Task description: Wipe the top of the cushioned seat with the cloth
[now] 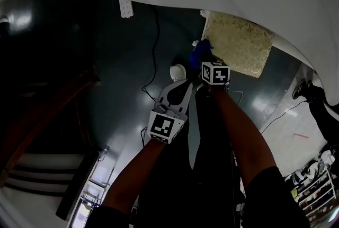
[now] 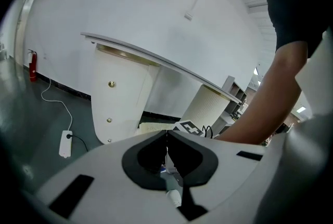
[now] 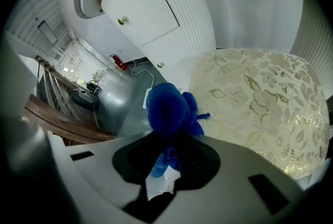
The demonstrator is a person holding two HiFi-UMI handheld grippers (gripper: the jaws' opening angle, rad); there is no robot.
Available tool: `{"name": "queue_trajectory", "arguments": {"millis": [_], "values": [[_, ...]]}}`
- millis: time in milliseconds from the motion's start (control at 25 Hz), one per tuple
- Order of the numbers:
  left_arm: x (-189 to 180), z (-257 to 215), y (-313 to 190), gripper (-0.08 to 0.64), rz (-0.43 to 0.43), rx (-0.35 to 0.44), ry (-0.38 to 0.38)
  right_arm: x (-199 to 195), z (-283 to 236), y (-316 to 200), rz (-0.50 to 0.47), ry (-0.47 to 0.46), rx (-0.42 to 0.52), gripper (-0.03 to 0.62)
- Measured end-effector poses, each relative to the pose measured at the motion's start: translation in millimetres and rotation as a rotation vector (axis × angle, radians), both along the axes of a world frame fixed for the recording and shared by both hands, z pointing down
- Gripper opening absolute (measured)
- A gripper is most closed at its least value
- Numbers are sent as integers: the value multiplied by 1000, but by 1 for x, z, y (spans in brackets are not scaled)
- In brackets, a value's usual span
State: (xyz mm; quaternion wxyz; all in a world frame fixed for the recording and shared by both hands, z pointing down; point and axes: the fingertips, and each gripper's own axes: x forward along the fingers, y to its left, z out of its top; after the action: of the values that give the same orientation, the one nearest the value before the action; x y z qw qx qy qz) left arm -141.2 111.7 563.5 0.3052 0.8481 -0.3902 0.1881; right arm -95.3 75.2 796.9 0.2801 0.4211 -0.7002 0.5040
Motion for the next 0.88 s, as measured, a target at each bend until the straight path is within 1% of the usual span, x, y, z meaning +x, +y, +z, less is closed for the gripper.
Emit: {"name": "queue_trajectory", "arguments": {"millis": [160, 360, 560, 720, 880], "values": [[-2, 0, -2, 15, 20, 0, -2, 8, -12, 3, 46, 20, -50, 97], [0, -4, -20, 15, 11, 18, -2, 21, -2, 5, 54, 7, -26, 98], [21, -11, -23, 15, 63, 39, -5, 49, -7, 12, 63, 29, -33, 98], [42, -15, -16, 15, 93, 38, 4, 77, -28, 14, 100, 65, -66, 97], [65, -15, -8, 15, 129, 34, 5, 109, -5, 25, 105, 80, -58, 97]]}}
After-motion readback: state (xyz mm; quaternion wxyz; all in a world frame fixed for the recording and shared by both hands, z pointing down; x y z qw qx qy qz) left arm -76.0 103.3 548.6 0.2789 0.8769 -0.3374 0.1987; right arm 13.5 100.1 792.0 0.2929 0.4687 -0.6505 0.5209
